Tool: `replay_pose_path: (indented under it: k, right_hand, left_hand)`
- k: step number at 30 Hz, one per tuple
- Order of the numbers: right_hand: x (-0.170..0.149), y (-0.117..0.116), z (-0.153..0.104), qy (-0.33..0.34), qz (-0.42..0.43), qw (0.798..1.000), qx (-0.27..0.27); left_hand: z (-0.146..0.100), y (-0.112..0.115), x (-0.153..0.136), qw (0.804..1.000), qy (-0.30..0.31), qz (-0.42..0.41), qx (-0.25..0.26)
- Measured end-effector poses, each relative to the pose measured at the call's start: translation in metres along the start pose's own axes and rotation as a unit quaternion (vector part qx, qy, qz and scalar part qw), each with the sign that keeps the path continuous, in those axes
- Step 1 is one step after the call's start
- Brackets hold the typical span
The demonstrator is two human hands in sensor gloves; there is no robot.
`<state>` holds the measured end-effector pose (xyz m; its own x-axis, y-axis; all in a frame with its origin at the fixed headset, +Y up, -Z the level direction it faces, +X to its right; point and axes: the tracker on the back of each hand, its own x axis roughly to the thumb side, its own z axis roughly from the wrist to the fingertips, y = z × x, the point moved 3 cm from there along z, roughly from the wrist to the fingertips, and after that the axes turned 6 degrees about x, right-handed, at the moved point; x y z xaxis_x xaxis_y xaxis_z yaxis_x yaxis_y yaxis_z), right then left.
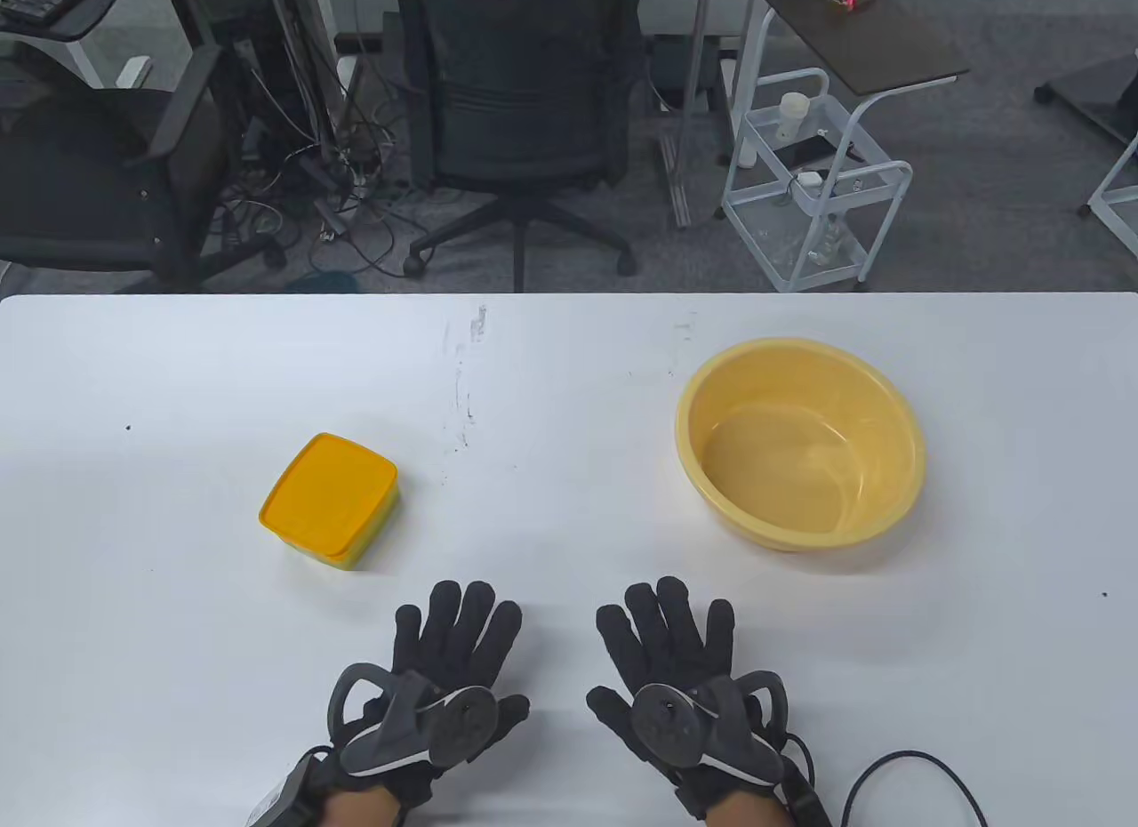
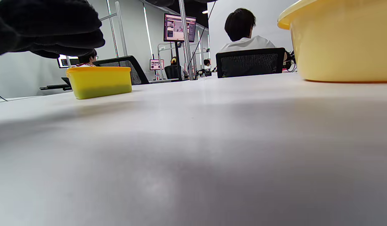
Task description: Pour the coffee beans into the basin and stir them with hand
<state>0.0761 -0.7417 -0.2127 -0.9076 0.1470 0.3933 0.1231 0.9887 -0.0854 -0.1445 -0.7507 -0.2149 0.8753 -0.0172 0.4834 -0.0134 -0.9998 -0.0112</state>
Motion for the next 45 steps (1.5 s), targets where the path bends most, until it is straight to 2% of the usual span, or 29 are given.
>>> replay_pose_path:
  k: [16,19,22,25,26,28,31,32,35,39,41,45]
  right_hand:
    - [-0.003,0.004,0.0,-0.011,0.017,1.0,-0.005]
    - [-0.002,0.004,-0.001,-0.006,0.025,1.0,-0.006]
    - [-0.003,0.006,-0.002,-0.006,0.03,0.999,-0.01]
    - [-0.005,0.006,-0.002,-0.002,0.046,0.999,-0.007]
    - [-0.005,0.006,-0.002,-0.001,0.047,0.999,-0.009]
    - [-0.008,0.006,-0.003,-0.003,0.047,0.999,-0.006]
    - [-0.01,0.006,-0.003,-0.004,0.061,0.998,-0.006]
    - [-0.009,0.007,-0.003,-0.004,0.062,0.998,-0.007]
    - [-0.008,0.007,-0.003,0.0,0.059,0.998,-0.009]
    - [-0.005,0.006,-0.002,0.005,0.058,0.998,-0.007]
    - [-0.005,0.006,-0.002,0.004,0.058,0.998,-0.005]
    - [-0.005,0.006,-0.002,0.004,0.057,0.998,-0.005]
  left_hand:
    - [-0.001,0.0,-0.005,1.0,-0.011,-0.012,0.001]
    - [0.0,-0.004,-0.011,0.999,-0.033,-0.018,0.008]
    - [0.004,-0.021,-0.033,0.992,-0.091,-0.081,0.017]
    - [0.015,-0.05,-0.075,0.972,-0.161,-0.168,0.033]
    - [0.019,-0.056,-0.087,0.969,-0.177,-0.167,0.031]
    - [0.033,-0.063,-0.13,0.969,-0.226,-0.102,0.02]
    - [0.044,-0.048,-0.178,0.959,-0.273,-0.056,-0.053]
    - [0.045,-0.038,-0.193,0.95,-0.294,-0.066,-0.085]
    - [0.048,-0.014,-0.215,0.932,-0.321,-0.114,-0.125]
    - [0.055,0.006,-0.228,0.922,-0.342,-0.106,-0.147]
    - [0.058,0.008,-0.231,0.922,-0.341,-0.108,-0.15]
    - [0.062,0.013,-0.235,0.907,-0.354,-0.148,-0.17]
